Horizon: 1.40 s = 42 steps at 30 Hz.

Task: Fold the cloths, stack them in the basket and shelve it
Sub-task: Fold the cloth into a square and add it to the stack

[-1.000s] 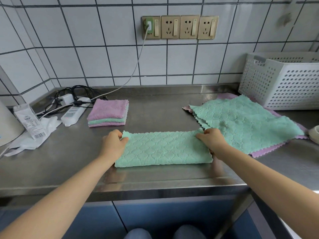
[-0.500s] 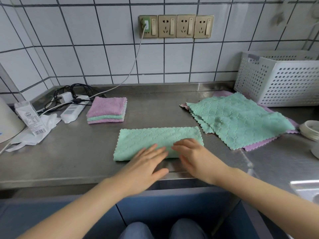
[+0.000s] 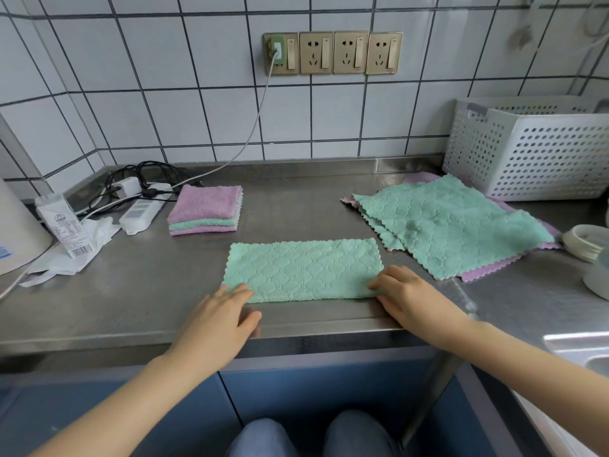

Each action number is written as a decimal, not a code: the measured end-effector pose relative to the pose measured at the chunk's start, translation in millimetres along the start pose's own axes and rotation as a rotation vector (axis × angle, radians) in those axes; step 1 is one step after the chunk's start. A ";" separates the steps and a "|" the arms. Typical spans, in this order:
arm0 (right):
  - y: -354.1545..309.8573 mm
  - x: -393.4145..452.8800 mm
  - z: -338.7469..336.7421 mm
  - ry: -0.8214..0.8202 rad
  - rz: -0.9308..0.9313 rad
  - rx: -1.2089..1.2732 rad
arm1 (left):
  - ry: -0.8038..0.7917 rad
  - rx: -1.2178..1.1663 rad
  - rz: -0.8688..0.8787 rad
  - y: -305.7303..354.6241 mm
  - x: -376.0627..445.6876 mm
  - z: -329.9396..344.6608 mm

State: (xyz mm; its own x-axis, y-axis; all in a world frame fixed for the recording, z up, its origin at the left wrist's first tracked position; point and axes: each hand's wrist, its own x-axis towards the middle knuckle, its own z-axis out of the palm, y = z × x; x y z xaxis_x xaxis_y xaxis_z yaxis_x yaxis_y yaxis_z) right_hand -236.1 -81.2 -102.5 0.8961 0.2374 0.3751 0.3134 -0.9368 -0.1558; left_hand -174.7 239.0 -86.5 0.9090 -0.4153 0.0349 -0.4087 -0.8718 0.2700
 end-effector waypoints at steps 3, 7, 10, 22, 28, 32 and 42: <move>-0.9 6.4 -1.8 0.015 -0.001 -0.070 | -0.003 -0.035 0.044 25.0 -0.8 1.2; -25.4 10.0 -15.9 0.051 -0.037 -0.088 | -0.063 -0.231 0.191 62.9 -0.1 9.5; -59.5 7.1 -30.9 0.037 -0.080 0.000 | -0.072 -0.206 0.229 82.1 5.2 20.7; -4.6 5.9 -32.7 0.011 0.201 0.203 | -0.283 -0.697 0.119 55.0 16.7 0.4; -20.9 5.9 -2.3 -0.033 -0.082 0.337 | -0.341 -0.558 0.382 35.5 19.6 -1.5; -22.4 2.2 3.3 -0.033 -0.281 0.400 | -0.151 -0.355 0.597 7.7 18.0 19.2; -31.9 65.9 -1.7 0.013 0.434 0.683 | 0.038 -0.873 -0.115 31.1 52.1 -5.1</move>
State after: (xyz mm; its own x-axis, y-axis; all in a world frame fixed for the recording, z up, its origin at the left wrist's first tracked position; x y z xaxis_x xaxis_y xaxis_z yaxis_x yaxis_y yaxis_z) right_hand -187.6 -36.1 -71.2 0.9794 -0.1189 0.1630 0.0648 -0.5796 -0.8123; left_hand -139.6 191.6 -71.3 0.9492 -0.3146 -0.0094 -0.1208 -0.3917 0.9121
